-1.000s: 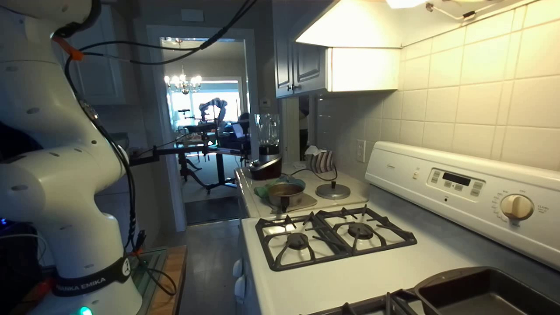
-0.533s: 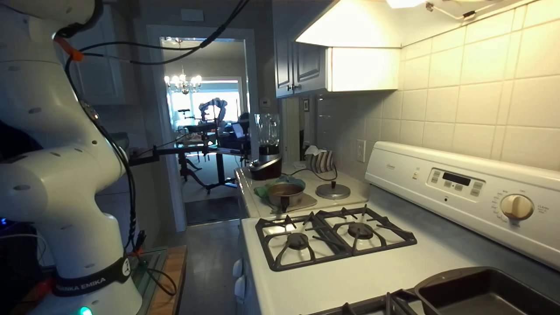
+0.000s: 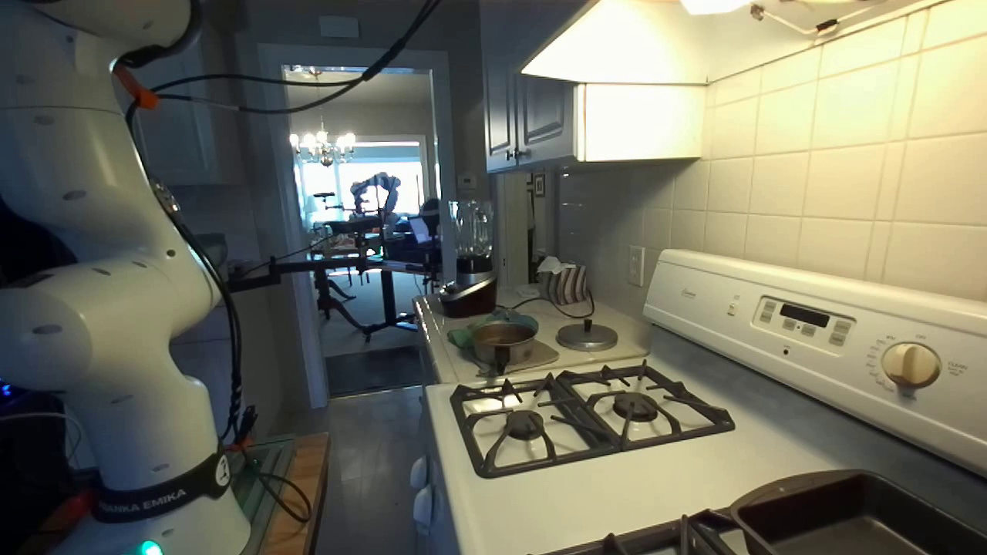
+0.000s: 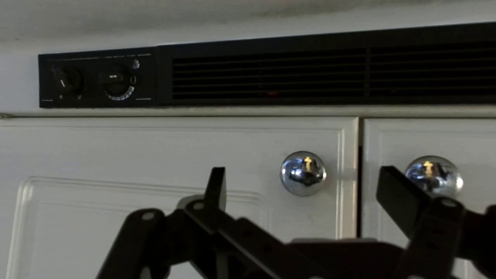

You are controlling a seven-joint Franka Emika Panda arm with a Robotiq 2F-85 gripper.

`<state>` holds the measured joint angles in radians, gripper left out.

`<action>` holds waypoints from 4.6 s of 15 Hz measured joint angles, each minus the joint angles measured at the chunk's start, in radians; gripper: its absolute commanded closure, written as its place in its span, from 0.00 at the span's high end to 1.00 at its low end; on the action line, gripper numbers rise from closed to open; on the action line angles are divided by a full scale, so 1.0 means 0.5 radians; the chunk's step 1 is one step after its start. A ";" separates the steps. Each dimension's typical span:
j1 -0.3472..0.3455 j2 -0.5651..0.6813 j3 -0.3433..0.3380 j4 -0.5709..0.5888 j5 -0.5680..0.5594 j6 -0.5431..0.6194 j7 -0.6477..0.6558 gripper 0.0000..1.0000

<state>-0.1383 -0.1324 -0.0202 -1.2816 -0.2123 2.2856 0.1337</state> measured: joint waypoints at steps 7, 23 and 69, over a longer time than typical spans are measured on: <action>0.001 0.177 0.047 0.301 -0.057 -0.198 -0.009 0.66; 0.030 0.391 0.070 0.712 -0.233 -0.517 -0.019 0.88; 0.073 0.578 0.078 1.061 -0.200 -0.792 -0.219 0.96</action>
<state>-0.1017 0.1566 0.0186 -0.7509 -0.3122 1.8895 0.0241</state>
